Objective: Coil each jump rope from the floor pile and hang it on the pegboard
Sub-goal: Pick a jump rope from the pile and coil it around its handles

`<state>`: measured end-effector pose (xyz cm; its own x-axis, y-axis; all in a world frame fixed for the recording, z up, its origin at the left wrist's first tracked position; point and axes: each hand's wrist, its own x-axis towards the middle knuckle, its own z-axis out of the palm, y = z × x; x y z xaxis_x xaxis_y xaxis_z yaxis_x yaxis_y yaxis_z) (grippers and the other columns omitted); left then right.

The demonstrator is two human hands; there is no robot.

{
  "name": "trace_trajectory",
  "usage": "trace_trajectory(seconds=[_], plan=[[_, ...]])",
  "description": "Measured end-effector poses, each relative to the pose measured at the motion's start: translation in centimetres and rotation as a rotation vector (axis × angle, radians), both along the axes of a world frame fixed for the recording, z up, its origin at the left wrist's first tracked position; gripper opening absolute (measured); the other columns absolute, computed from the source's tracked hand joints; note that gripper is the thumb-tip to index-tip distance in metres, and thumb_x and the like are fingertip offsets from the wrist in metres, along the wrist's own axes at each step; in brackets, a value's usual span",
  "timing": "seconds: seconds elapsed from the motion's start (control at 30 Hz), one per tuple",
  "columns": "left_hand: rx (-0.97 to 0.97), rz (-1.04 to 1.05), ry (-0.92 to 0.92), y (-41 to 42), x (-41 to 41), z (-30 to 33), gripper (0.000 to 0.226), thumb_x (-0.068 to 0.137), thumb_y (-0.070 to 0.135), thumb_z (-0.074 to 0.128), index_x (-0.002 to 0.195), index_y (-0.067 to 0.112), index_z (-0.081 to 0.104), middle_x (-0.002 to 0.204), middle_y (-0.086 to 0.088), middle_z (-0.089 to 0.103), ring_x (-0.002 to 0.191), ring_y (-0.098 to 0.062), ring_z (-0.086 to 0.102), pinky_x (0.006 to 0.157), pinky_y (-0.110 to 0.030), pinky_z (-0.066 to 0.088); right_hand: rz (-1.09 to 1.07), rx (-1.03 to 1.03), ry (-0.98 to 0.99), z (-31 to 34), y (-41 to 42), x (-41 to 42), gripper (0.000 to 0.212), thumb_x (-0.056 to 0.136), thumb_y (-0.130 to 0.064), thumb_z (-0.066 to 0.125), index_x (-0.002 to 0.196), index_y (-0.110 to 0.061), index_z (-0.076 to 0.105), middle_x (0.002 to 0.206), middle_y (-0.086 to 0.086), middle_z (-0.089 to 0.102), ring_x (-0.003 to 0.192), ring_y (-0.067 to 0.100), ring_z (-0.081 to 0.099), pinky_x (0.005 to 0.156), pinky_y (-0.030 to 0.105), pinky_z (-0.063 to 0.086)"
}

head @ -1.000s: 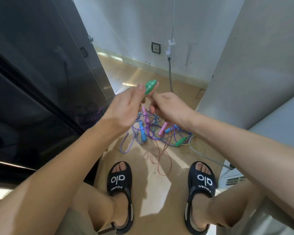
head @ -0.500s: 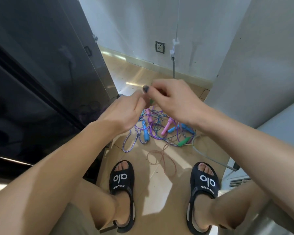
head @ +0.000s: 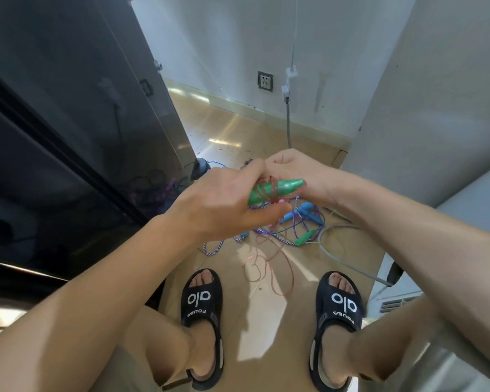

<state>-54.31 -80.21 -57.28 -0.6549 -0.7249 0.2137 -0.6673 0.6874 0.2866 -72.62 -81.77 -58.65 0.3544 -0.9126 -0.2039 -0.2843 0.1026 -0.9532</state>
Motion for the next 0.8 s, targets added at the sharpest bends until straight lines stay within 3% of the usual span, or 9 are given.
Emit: trace_trajectory(seconds=[0.07, 0.1, 0.17, 0.27, 0.33, 0.4, 0.53, 0.67, 0.8], plan=[[0.086, 0.047, 0.032, 0.0, 0.1, -0.1, 0.054, 0.078, 0.070, 0.056, 0.104, 0.023, 0.055, 0.063, 0.007, 0.058, 0.052, -0.002, 0.050, 0.051, -0.024, 0.041, -0.018, -0.015, 0.082, -1.1, 0.3, 0.7, 0.036, 0.090, -0.029, 0.060, 0.058, -0.011, 0.061, 0.053, 0.012, 0.050, 0.048, 0.016, 0.042, 0.052, 0.030, 0.042], [0.139, 0.097, 0.051, -0.1, 0.2, 0.0, 0.041, 0.079, 0.059, 0.064, 0.102, 0.027, 0.053, 0.068, 0.005, 0.061, 0.055, -0.002, 0.053, 0.053, -0.028, 0.043, -0.025, -0.035, 0.143, -1.5, 0.4, 1.2, 0.028, 0.084, -0.030, 0.058, 0.069, -0.007, 0.063, 0.058, 0.016, 0.049, 0.054, 0.018, 0.042, 0.057, 0.037, 0.044], [0.227, 0.186, 0.065, -0.5, 0.3, 0.1, 0.027, 0.083, 0.032, 0.069, 0.098, 0.031, 0.046, 0.069, 0.001, 0.061, 0.057, -0.013, 0.053, 0.052, -0.032, 0.040, -0.088, -0.087, 0.273, -2.6, 0.5, 2.0, 0.025, 0.086, -0.028, 0.049, 0.079, -0.007, 0.059, 0.060, 0.007, 0.048, 0.057, 0.017, 0.041, 0.056, 0.038, 0.046], [0.232, 0.250, 0.116, -1.4, 0.7, -0.4, 0.021, 0.087, 0.018, 0.060, 0.095, 0.029, 0.044, 0.068, -0.003, 0.056, 0.062, -0.026, 0.050, 0.054, -0.035, 0.036, -0.275, -0.005, 0.239, -3.1, 1.1, 3.5, 0.053, 0.101, -0.041, 0.034, 0.068, -0.011, 0.062, 0.065, 0.008, 0.058, 0.058, 0.019, 0.045, 0.058, 0.032, 0.044], [0.236, 0.345, 0.128, -2.5, 1.4, -0.9, 0.015, 0.091, 0.018, 0.057, 0.099, 0.025, 0.046, 0.077, -0.008, 0.059, 0.070, -0.031, 0.055, 0.061, -0.041, 0.046, -0.239, -0.049, 0.291, -2.5, 2.4, 4.4, 0.048, 0.105, -0.031, 0.033, 0.074, -0.010, 0.063, 0.071, 0.011, 0.059, 0.065, 0.024, 0.049, 0.065, 0.033, 0.043], [0.229, 0.454, 0.026, -3.5, 2.4, -1.2, 0.017, 0.092, 0.019, 0.055, 0.108, 0.021, 0.049, 0.089, -0.012, 0.062, 0.077, -0.035, 0.059, 0.070, -0.046, 0.053, -0.107, -0.173, 0.393, -2.1, 4.3, 5.5, 0.037, 0.106, -0.019, 0.033, 0.084, -0.007, 0.060, 0.075, 0.010, 0.054, 0.071, 0.026, 0.049, 0.067, 0.035, 0.042], [0.164, 0.407, -0.287, -3.7, 3.1, -1.3, 0.026, 0.096, 0.024, 0.052, 0.119, 0.016, 0.046, 0.097, -0.012, 0.062, 0.081, -0.033, 0.060, 0.072, -0.044, 0.052, -0.106, -0.480, 0.482, -0.4, 4.9, 6.2, 0.040, 0.102, -0.037, 0.038, 0.065, -0.024, 0.039, 0.059, -0.001, 0.049, 0.059, 0.027, 0.050, 0.057, 0.038, 0.043], [0.042, 0.252, -0.419, -3.1, 2.1, -1.3, 0.030, 0.095, 0.022, 0.047, 0.123, 0.010, 0.043, 0.089, -0.011, 0.061, 0.078, -0.037, 0.059, 0.067, -0.044, 0.048, -0.191, -0.578, 0.475, 1.4, 1.3, 3.1, 0.040, 0.100, -0.040, 0.048, 0.063, -0.026, 0.043, 0.052, -0.012, 0.051, 0.053, 0.011, 0.044, 0.054, 0.034, 0.037], [-0.026, 0.153, -0.554, -2.4, 0.9, -1.2, 0.030, 0.098, 0.023, 0.045, 0.125, 0.012, 0.040, 0.086, -0.006, 0.056, 0.071, -0.031, 0.052, 0.067, -0.041, 0.048, -0.053, -0.604, 0.410, 0.8, 0.0, 1.7, 0.035, 0.098, -0.033, 0.055, 0.067, -0.016, 0.052, 0.060, -0.001, 0.049, 0.059, 0.017, 0.044, 0.061, 0.039, 0.039]])
